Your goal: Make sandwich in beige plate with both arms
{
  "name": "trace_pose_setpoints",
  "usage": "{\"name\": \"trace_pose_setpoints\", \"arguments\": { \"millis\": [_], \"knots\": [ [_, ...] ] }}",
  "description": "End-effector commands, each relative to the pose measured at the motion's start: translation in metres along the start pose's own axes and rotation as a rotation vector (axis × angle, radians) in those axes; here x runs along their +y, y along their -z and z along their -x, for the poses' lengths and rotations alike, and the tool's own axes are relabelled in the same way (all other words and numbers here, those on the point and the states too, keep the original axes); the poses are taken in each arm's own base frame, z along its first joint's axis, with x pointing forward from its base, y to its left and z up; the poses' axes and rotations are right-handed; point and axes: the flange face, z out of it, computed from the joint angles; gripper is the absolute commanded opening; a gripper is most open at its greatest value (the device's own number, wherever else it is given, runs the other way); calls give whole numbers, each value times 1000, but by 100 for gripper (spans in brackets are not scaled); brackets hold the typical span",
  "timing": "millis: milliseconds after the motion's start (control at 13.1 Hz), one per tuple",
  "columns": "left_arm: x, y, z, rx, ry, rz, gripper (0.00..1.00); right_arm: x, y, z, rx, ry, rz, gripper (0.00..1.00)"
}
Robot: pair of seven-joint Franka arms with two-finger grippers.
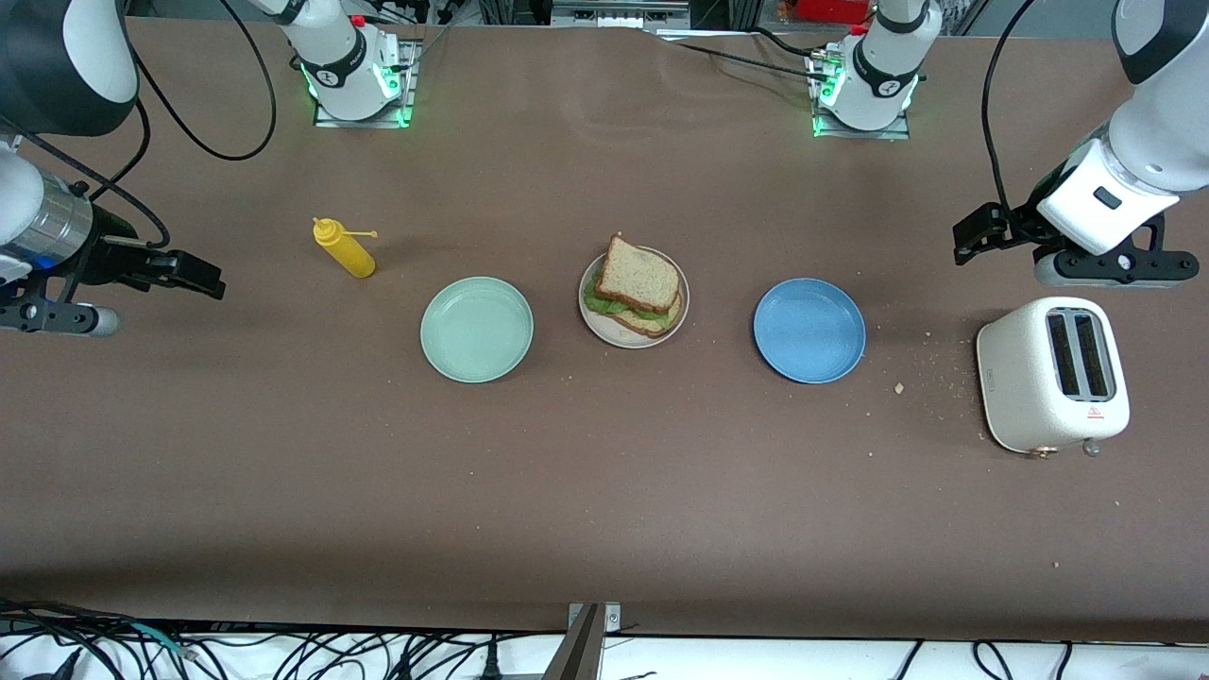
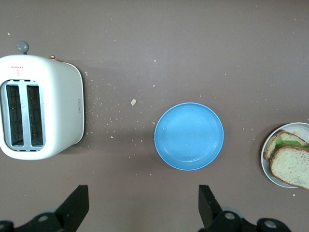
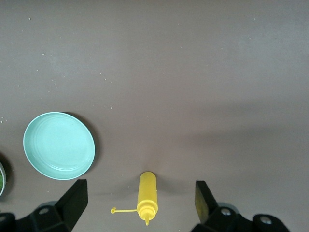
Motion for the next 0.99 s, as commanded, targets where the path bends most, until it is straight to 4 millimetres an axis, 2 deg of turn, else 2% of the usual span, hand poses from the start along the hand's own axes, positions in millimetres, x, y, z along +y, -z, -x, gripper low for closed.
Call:
{"name": "trace_pose_setpoints", "arguments": {
  "millis": [0,918],
  "knots": [
    [-1,4,4,-5,3,2,100,-1,7,0,13,17,12,100],
    [0,3,4,-6,6,2,100,-4,7,-1,18,13,4,100]
  ]
}}
